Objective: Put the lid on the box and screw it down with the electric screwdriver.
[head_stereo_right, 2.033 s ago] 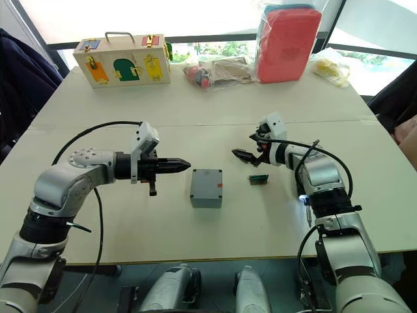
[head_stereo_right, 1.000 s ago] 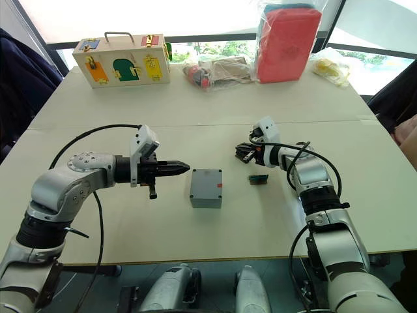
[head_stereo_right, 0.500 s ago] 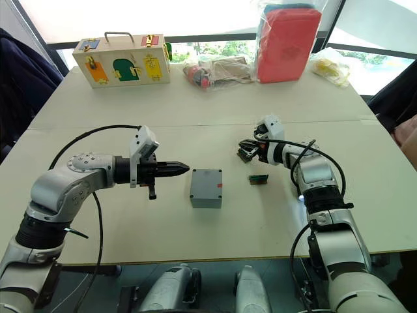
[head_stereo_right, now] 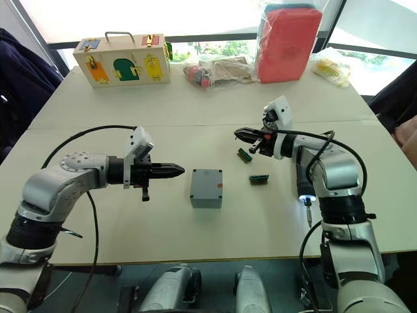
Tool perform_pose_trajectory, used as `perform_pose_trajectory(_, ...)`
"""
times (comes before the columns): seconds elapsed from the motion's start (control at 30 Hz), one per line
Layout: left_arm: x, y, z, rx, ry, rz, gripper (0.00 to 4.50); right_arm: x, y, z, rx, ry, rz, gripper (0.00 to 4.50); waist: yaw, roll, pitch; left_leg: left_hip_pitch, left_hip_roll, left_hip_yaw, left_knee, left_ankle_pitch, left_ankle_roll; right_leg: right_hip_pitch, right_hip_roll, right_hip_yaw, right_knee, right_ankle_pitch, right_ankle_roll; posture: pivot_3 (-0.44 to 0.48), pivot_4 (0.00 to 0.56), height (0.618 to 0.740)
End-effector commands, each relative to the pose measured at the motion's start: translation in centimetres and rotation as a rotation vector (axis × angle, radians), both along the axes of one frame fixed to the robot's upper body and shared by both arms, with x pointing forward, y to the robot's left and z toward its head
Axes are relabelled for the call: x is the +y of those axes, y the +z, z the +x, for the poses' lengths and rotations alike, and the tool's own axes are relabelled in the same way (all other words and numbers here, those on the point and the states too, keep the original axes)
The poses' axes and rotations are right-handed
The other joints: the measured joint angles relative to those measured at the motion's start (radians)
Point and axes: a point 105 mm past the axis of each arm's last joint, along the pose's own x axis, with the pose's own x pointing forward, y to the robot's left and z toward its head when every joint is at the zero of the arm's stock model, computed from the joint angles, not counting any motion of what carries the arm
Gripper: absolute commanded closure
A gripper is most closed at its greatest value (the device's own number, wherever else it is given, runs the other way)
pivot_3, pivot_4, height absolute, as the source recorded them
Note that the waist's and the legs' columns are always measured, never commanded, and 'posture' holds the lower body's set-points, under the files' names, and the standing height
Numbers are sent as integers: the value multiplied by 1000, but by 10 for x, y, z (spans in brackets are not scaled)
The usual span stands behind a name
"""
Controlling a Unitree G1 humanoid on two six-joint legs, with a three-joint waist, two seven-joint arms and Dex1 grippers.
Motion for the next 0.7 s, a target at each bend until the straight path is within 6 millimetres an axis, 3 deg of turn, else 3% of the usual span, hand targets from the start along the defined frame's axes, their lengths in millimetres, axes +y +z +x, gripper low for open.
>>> perform_pose_trajectory(0.03,0,11,-5,-38,-25,-16,4500,15,5,-27,-10,92,-14,4413,2,0,0,0,0,0,0,-2,3,0,0,0,0,0,0,0,150,740)
perform_pose_trajectory(0.2,-4,9,-5,-30,-35,-22,4500,23,-11,-33,24,94,-34,4413,3,0,0,0,0,0,0,-3,4,0,-1,0,0,0,0,0,150,740)
perform_pose_trajectory(0.7,-7,8,-7,-29,-39,-21,4500,25,-24,-23,33,70,-55,4413,3,0,0,0,0,0,0,0,0,0,0,0,0,0,0,0,150,740)
